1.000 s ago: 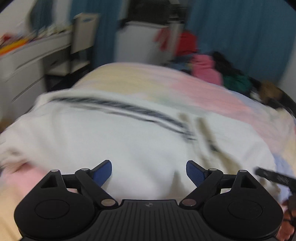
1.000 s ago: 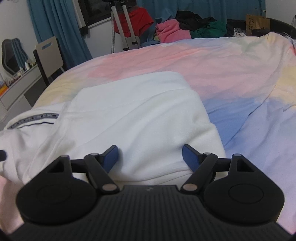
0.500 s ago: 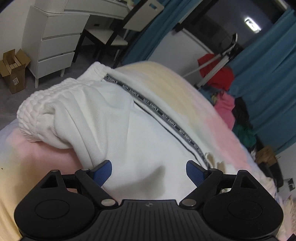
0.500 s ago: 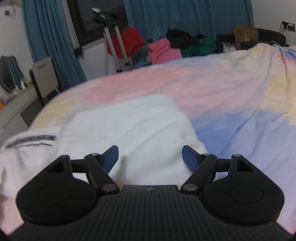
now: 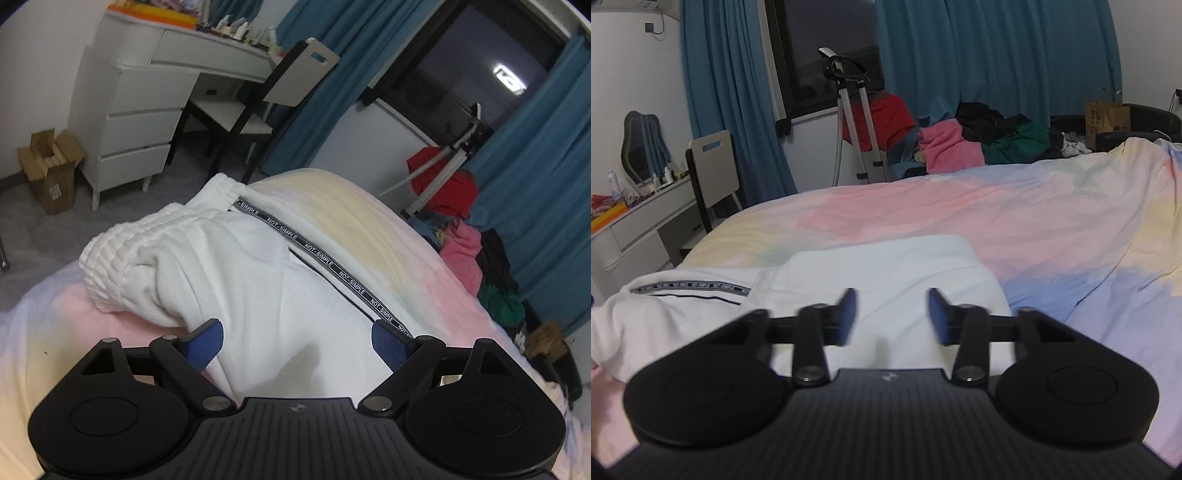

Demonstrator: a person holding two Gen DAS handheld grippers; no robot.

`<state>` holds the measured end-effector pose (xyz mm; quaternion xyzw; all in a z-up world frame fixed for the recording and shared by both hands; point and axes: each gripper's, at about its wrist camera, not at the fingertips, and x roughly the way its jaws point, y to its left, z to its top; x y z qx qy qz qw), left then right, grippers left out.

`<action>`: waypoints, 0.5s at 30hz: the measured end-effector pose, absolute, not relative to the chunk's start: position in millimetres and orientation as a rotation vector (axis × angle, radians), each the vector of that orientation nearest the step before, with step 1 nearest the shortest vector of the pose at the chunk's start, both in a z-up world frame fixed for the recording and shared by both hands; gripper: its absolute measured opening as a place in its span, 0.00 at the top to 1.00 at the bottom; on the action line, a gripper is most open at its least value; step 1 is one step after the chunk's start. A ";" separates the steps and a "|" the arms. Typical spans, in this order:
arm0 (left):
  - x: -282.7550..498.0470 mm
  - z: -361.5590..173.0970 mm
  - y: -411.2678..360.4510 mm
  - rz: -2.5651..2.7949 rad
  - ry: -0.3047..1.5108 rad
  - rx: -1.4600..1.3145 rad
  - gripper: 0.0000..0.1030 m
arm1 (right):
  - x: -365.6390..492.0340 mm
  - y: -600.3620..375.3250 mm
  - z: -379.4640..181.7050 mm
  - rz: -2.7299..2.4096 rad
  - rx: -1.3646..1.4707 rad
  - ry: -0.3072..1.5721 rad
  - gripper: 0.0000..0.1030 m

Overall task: Fold clothes
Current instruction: 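Move the left tool over the white garment toward its ribbed cuff, then grasp the white ribbed cuff with the left tool and lift it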

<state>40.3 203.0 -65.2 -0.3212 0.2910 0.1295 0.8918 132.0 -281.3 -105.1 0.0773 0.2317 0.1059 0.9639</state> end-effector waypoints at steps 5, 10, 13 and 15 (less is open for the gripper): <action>37.8 -73.5 214.0 0.281 0.620 -0.770 0.14 | 126.4 -284.4 -98.6 0.203 0.187 0.446 0.71; 33.8 -93.5 231.7 0.258 0.659 -0.962 0.14 | 126.9 -286.6 -97.3 0.212 0.216 0.463 0.76; 35.4 -104.6 239.5 0.273 0.672 -1.026 0.14 | 131.3 -282.8 -102.7 0.241 0.231 0.516 0.79; 40.8 -114.0 245.0 0.298 0.685 -1.062 0.14 | 133.4 -279.2 -106.0 0.263 0.241 0.543 0.83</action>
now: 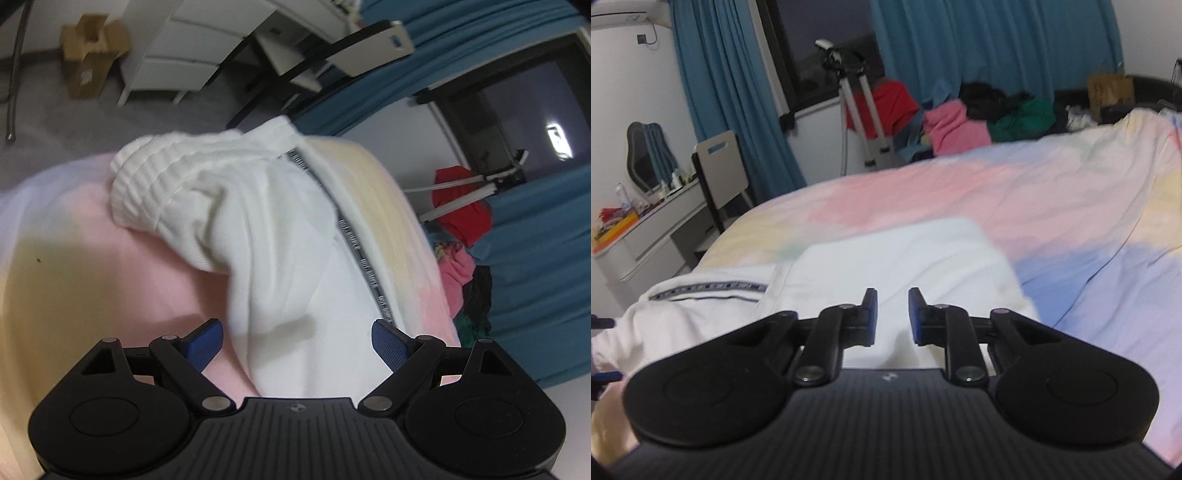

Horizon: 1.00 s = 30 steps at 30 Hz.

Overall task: Fold clothes
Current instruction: 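Grasp the white ribbed cuff with the left tool and lift it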

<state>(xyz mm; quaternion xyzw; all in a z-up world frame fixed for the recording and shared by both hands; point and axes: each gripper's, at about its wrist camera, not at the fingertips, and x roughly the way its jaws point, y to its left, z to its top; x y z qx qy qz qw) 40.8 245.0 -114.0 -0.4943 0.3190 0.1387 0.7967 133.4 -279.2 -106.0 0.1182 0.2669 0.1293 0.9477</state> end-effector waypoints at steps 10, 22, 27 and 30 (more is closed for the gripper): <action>83.9 -133.1 265.1 0.420 0.641 -0.976 0.24 | 140.0 -244.9 -120.3 0.427 0.175 0.612 0.83; 94.5 -53.7 172.6 0.489 0.392 -0.416 0.78 | 147.6 -221.1 -138.2 0.471 0.109 0.703 0.85; 90.7 0.2 72.3 0.392 0.194 -0.195 0.82 | 141.0 -266.6 -106.0 0.338 0.202 0.600 0.84; 96.4 19.2 7.1 0.348 0.117 -0.114 0.84 | 138.7 -299.9 -92.1 0.270 0.282 0.555 0.84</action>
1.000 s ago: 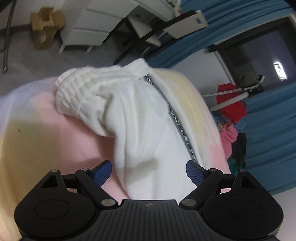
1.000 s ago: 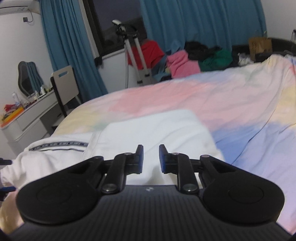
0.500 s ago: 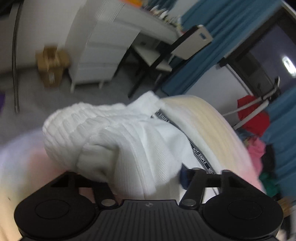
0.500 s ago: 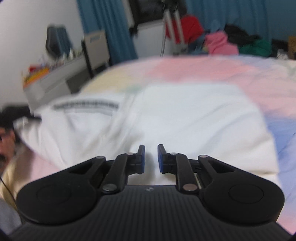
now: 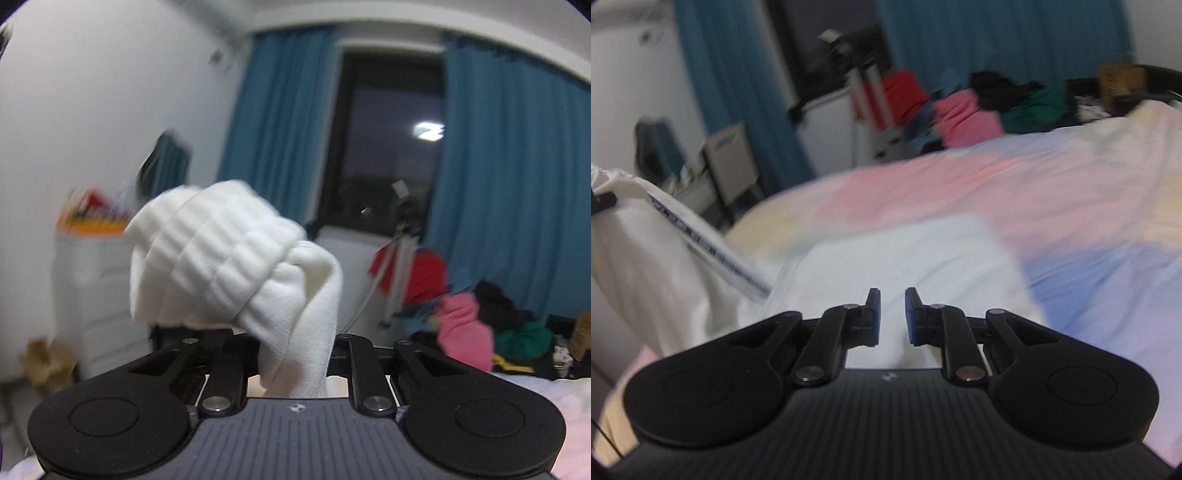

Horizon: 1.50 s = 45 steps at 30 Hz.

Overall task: Fold clothes
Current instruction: 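Grasp the white ribbed cuff with the left tool and lift it, then grasp the ribbed cuff with the right tool while the left tool releases it, then pinch the garment fold with the left tool while the right tool holds the cuff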

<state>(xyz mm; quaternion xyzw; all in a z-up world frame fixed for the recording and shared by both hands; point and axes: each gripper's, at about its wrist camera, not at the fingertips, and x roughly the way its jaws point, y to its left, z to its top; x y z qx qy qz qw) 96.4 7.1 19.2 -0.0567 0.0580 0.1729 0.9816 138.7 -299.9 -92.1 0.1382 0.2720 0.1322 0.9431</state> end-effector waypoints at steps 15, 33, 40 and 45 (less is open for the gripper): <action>139.5 -116.3 -288.7 0.024 0.213 0.414 0.85 | 155.5 -442.6 -90.8 0.041 0.641 0.444 0.84; 137.8 -128.7 -196.6 -0.253 0.501 0.580 0.19 | 166.3 -441.0 -123.0 0.274 0.931 0.511 0.32; 126.9 -130.6 -111.1 -0.075 0.524 0.578 0.19 | 177.3 -424.8 -134.7 0.290 0.957 0.589 0.18; 137.0 -130.7 -77.3 -0.029 0.539 0.441 0.17 | 195.2 -396.6 -145.2 0.280 0.857 0.669 0.17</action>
